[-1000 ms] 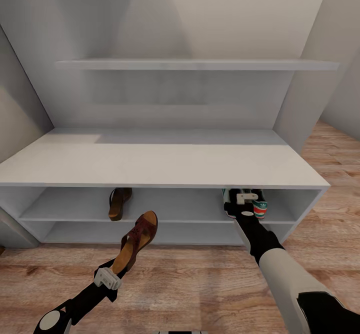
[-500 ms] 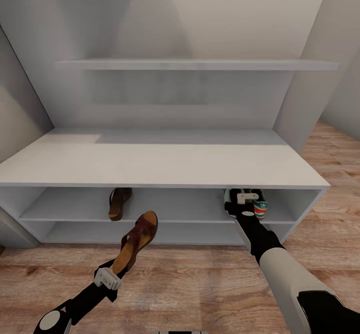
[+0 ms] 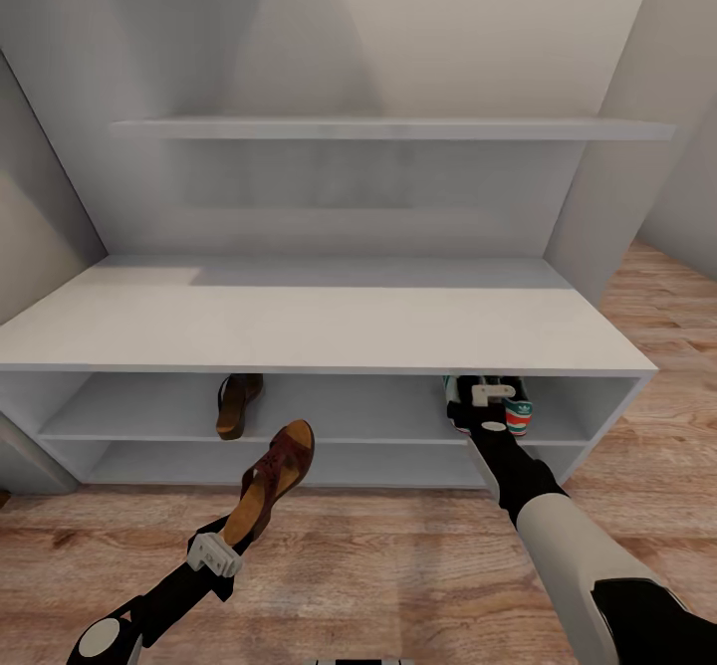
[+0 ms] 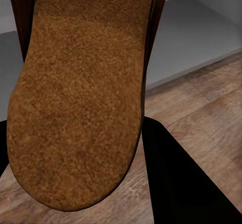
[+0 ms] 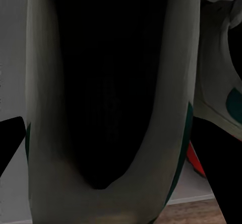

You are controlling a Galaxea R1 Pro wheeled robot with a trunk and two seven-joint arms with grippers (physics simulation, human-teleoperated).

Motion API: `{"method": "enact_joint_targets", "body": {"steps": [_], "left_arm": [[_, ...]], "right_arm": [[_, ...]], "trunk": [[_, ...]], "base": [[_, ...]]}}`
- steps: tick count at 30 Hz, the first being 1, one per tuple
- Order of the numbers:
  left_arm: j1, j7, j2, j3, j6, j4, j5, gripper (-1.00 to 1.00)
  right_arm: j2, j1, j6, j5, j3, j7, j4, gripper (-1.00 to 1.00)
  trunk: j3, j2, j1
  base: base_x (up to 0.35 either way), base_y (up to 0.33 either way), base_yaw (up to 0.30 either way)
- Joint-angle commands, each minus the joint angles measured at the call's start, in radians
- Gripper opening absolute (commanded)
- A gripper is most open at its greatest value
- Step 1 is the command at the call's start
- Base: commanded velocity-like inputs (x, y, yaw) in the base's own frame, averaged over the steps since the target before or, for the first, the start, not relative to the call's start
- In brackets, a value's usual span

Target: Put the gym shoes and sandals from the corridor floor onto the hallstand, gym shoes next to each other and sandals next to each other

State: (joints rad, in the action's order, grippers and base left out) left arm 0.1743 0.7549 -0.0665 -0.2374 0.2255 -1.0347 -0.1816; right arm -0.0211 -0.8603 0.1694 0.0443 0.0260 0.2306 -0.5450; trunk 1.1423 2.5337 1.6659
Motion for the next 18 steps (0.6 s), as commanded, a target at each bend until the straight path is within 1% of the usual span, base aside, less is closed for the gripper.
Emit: {"method": "enact_joint_targets", "body": {"steps": [1, 7, 8, 18], "left_arm": [[0.001, 0.003, 0.001, -0.003, 0.009, -0.001, -0.013, -1.0], [0.001, 0.003, 0.001, -0.002, 0.009, -0.001, -0.013, -1.0], [0.001, 0.003, 0.001, -0.002, 0.009, -0.001, -0.013, -1.0], [0.001, 0.003, 0.001, -0.003, 0.009, -0.001, -0.013, -1.0]], "right_arm": [[0.0, 0.0, 0.008, 0.005, 0.003, 0.006, -0.001, -1.0], [0.0, 0.0, 0.007, 0.005, 0.003, 0.006, 0.0, -1.0], [0.0, 0.0, 0.007, 0.005, 0.003, 0.006, 0.001, 1.0], [0.001, 0.0, 0.007, 0.005, 0.002, 0.006, 0.006, 1.0]], "trunk": [[0.001, 0.0, 0.0], [0.001, 0.0, 0.0], [0.001, 0.0, 0.0], [0.001, 0.0, 0.0]], "base": [[0.0, 0.0, 0.0], [0.0, 0.0, 0.0], [0.0, 0.0, 0.0], [0.0, 0.0, 0.0]]}}
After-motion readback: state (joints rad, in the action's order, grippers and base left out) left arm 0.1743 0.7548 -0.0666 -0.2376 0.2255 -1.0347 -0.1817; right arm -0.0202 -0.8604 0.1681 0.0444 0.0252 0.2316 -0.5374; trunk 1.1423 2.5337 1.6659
